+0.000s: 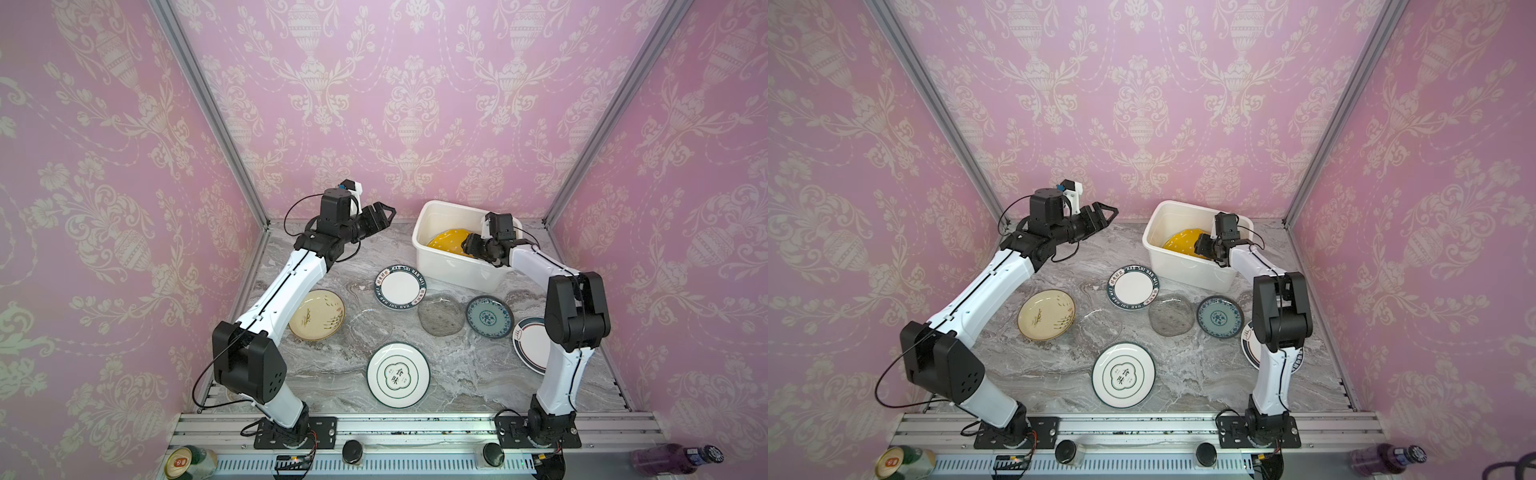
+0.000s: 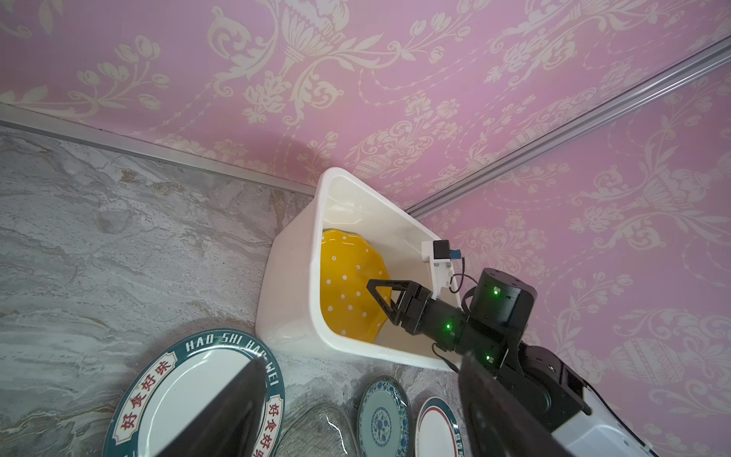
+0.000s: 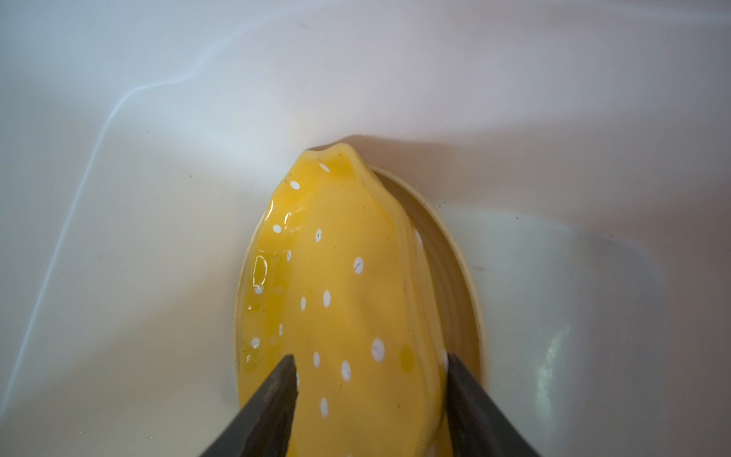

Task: Place the plates into the plastic bin on the countertop
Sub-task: Place the plate in the plastic bin.

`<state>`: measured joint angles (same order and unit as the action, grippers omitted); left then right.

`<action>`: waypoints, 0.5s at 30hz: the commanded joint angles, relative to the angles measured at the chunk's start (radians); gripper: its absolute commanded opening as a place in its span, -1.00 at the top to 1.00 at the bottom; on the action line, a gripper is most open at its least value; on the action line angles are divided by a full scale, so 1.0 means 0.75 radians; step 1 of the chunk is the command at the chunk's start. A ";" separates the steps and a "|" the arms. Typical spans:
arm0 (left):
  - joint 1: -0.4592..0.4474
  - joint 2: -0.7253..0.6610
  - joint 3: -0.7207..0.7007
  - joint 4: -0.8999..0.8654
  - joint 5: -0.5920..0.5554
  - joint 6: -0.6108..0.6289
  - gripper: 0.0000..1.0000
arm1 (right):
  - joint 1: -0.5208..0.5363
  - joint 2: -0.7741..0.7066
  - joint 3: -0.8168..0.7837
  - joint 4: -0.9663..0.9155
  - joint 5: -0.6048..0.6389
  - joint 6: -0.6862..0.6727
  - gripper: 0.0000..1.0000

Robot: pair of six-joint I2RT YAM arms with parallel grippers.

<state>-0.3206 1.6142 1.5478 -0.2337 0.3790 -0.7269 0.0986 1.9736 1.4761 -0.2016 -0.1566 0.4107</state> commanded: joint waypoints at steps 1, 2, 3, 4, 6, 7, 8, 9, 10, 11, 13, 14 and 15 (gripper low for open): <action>0.010 -0.061 -0.030 -0.032 0.004 -0.015 -0.57 | 0.011 -0.005 0.051 -0.049 0.022 -0.024 -0.25; 0.010 -0.067 -0.038 -0.032 0.002 -0.017 -0.57 | 0.010 -0.005 0.051 -0.058 0.028 -0.025 -0.26; 0.010 -0.072 -0.047 -0.029 0.001 -0.018 -0.56 | 0.010 -0.007 0.050 -0.067 0.036 -0.026 -0.26; 0.009 -0.076 -0.053 -0.028 0.000 -0.021 -0.56 | 0.011 -0.007 0.051 -0.079 0.048 -0.024 -0.27; 0.010 -0.085 -0.065 -0.024 -0.002 -0.025 -0.56 | 0.010 -0.015 0.052 -0.111 0.091 -0.022 -0.32; 0.010 -0.089 -0.070 -0.020 -0.005 -0.027 -0.56 | 0.010 -0.019 0.051 -0.121 0.112 -0.020 -0.34; 0.010 -0.092 -0.077 -0.021 -0.008 -0.030 -0.56 | 0.010 -0.025 0.047 -0.132 0.137 -0.018 -0.37; 0.009 -0.098 -0.083 -0.018 -0.010 -0.033 -0.56 | 0.010 -0.031 0.046 -0.143 0.157 -0.016 -0.39; 0.010 -0.099 -0.087 -0.017 -0.012 -0.038 -0.56 | 0.010 -0.034 0.046 -0.151 0.172 -0.016 -0.40; 0.008 -0.101 -0.092 -0.016 -0.014 -0.039 -0.56 | 0.010 -0.037 0.048 -0.166 0.196 -0.016 -0.41; 0.006 -0.112 -0.102 -0.015 -0.018 -0.041 -0.56 | 0.008 -0.040 0.058 -0.196 0.235 -0.018 -0.44; 0.007 -0.118 -0.110 -0.016 -0.025 -0.039 -0.55 | 0.008 -0.044 0.062 -0.213 0.263 -0.016 -0.46; 0.006 -0.125 -0.117 -0.018 -0.031 -0.039 -0.56 | 0.008 -0.046 0.067 -0.226 0.281 -0.016 -0.46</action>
<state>-0.3206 1.5558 1.4796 -0.2344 0.3782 -0.7444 0.1009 1.9728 1.4929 -0.3016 -0.0212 0.4107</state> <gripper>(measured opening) 0.779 0.728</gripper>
